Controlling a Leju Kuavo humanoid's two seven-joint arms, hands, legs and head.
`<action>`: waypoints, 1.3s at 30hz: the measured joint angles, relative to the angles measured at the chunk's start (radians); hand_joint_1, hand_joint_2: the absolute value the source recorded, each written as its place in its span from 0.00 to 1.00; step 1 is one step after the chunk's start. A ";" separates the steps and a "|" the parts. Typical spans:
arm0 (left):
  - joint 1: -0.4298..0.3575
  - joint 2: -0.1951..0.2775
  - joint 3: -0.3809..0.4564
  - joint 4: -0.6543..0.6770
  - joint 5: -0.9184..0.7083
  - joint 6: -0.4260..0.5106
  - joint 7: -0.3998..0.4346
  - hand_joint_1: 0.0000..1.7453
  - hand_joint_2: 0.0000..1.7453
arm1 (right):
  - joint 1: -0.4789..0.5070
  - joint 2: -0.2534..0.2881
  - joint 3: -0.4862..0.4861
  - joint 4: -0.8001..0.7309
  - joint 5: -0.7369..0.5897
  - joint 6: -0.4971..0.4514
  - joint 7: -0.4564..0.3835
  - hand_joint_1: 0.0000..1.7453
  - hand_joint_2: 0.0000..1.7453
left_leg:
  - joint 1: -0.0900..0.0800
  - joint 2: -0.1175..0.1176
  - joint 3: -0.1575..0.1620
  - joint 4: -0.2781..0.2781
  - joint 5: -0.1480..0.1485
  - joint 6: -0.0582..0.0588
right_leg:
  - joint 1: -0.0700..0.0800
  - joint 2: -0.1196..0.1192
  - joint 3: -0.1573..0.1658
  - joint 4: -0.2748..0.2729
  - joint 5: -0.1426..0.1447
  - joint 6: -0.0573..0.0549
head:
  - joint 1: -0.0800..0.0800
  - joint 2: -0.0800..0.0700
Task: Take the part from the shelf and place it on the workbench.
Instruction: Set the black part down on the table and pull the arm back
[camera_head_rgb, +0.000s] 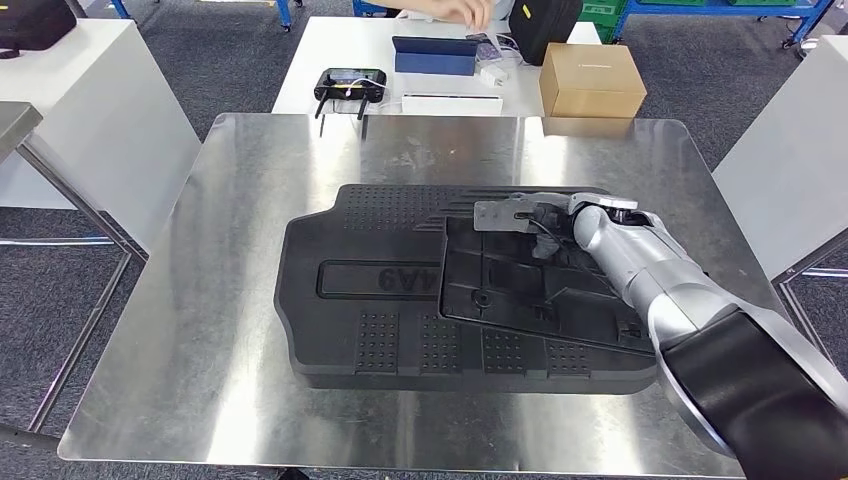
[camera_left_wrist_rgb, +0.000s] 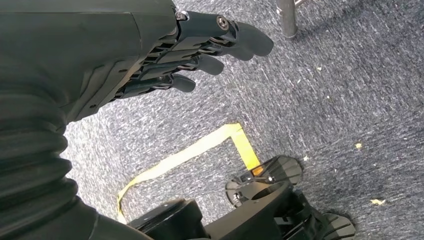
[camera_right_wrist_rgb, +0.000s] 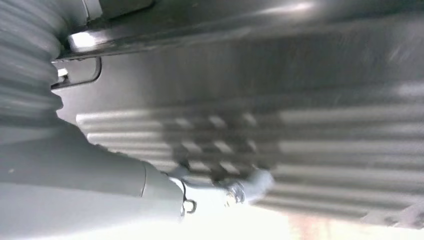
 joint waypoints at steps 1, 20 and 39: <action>0.000 0.000 0.000 0.000 0.002 0.000 0.000 0.00 1.00 | 0.000 0.002 0.000 0.000 0.008 -0.014 0.006 0.00 1.00 | 0.000 0.000 0.000 0.000 0.000 0.000 | 0.000 0.000 0.000 0.000 0.000 0.000 | 0.000 0.000; 0.000 -0.002 0.001 0.000 0.033 0.014 0.006 0.00 1.00 | 0.011 0.095 0.052 -0.012 0.198 -0.371 0.122 0.00 1.00 | 0.000 0.001 -0.001 0.000 0.000 0.000 | 0.000 0.000 -0.002 0.000 0.000 0.000 | 0.000 0.000; 0.002 0.020 0.031 -0.007 0.088 0.033 -0.006 0.00 1.00 | 0.106 0.104 -0.130 -0.109 0.269 -0.419 0.064 0.00 1.00 | 0.000 0.000 -0.002 0.000 0.000 0.000 | 0.000 0.000 -0.002 0.000 0.000 0.000 | 0.000 0.000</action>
